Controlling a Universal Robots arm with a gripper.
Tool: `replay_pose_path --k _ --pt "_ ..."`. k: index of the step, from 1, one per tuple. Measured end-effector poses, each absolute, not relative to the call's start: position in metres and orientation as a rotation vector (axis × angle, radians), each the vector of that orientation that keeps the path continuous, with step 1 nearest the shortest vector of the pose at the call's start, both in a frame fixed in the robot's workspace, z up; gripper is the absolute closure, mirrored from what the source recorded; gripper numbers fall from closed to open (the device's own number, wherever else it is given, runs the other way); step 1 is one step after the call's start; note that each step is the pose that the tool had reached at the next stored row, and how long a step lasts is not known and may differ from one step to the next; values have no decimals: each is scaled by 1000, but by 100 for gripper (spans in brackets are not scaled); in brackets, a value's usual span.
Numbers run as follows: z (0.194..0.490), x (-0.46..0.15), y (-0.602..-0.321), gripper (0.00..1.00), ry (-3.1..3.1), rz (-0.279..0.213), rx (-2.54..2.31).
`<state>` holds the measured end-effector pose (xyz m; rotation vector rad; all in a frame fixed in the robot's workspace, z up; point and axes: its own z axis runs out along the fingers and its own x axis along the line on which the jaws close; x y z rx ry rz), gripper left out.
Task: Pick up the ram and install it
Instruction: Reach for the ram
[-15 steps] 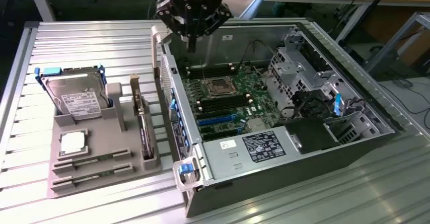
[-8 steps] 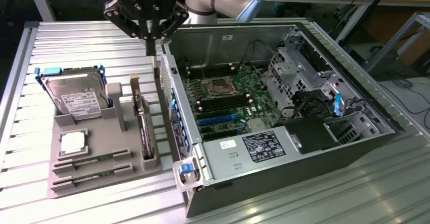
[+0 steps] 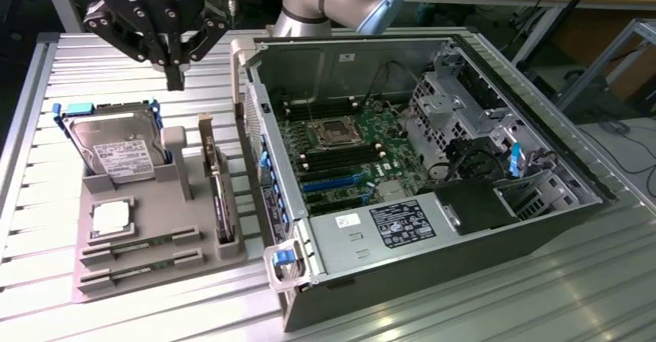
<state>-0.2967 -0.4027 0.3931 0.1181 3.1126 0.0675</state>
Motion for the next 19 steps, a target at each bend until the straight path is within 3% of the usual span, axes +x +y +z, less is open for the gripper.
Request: replay_pose_path --k 5,12,19 --pt "393 -305 -410 89 3113 67 118" --pt "393 -315 -441 89 3118 67 118" --pt "393 -326 -501 89 3121 67 119"
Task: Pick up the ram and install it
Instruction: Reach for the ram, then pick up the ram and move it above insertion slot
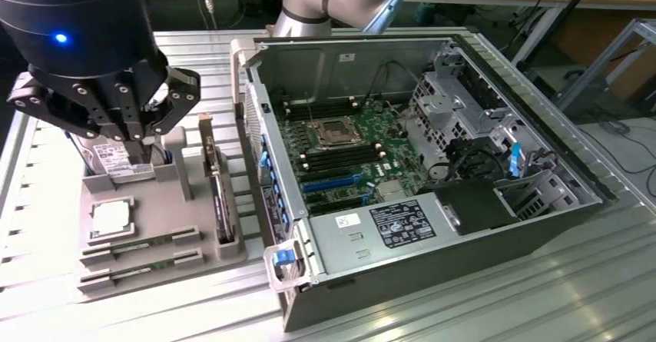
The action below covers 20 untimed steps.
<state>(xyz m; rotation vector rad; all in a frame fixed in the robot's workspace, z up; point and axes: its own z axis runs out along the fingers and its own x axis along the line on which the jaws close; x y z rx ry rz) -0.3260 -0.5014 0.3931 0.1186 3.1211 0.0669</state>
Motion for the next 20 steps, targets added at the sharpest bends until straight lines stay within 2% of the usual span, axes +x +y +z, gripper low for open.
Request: replay_pose_path --k 13,20 --pt "392 -333 -501 89 3120 68 118" --pt "365 -333 -501 89 3121 68 118"
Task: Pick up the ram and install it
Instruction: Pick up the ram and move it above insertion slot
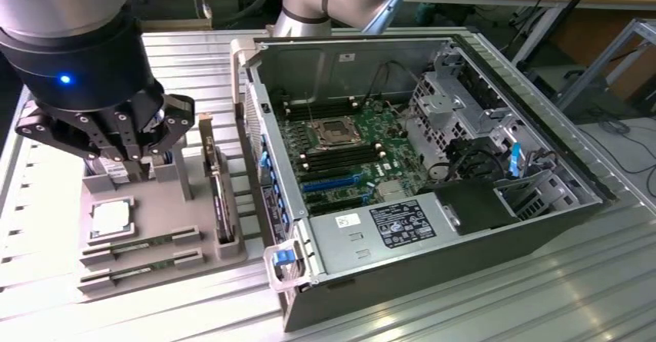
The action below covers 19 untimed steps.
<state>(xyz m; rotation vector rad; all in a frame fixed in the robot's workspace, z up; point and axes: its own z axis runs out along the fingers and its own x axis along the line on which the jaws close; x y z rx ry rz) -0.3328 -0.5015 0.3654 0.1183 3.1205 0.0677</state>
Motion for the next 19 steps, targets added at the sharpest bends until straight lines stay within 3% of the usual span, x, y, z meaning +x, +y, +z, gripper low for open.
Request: replay_pose_path --k 5,7,10,13,17,19 --pt "346 -339 -504 89 3124 68 116" --pt "339 -339 -505 76 3124 67 116" --pt "339 -340 -505 75 3124 68 116" --pt "339 -339 -506 56 3124 69 116" --pt "339 -339 -506 56 3124 70 116" --pt "339 -339 -506 71 3124 69 115"
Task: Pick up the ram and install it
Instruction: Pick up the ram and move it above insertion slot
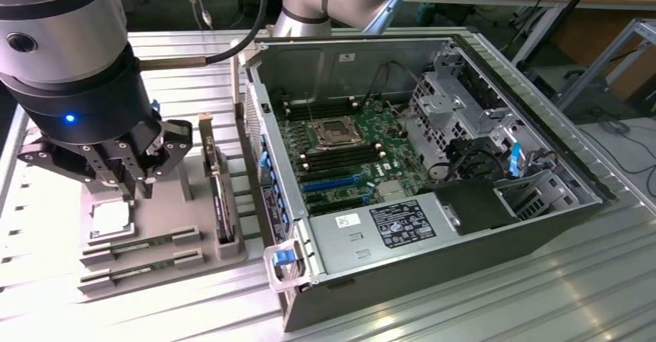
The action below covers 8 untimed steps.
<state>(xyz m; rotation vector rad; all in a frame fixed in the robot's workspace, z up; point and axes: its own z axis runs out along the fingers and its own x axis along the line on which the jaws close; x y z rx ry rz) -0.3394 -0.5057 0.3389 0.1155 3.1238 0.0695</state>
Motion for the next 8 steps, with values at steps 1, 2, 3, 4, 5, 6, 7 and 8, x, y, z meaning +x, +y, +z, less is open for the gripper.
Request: replay_pose_path --k 1,2,3,4,5,6,7,8 --pt "338 -340 -506 77 3122 70 108" --pt "335 -340 -506 77 3124 70 22" --pt "333 -340 -506 77 3125 71 -27" --pt "331 -340 -506 77 3125 71 -86" --pt "330 -340 -506 77 3124 72 -118" --pt "327 -340 -506 77 3122 72 -182" --pt "325 -340 -506 77 3118 73 -262" --pt "324 -340 -506 77 3114 73 -316"
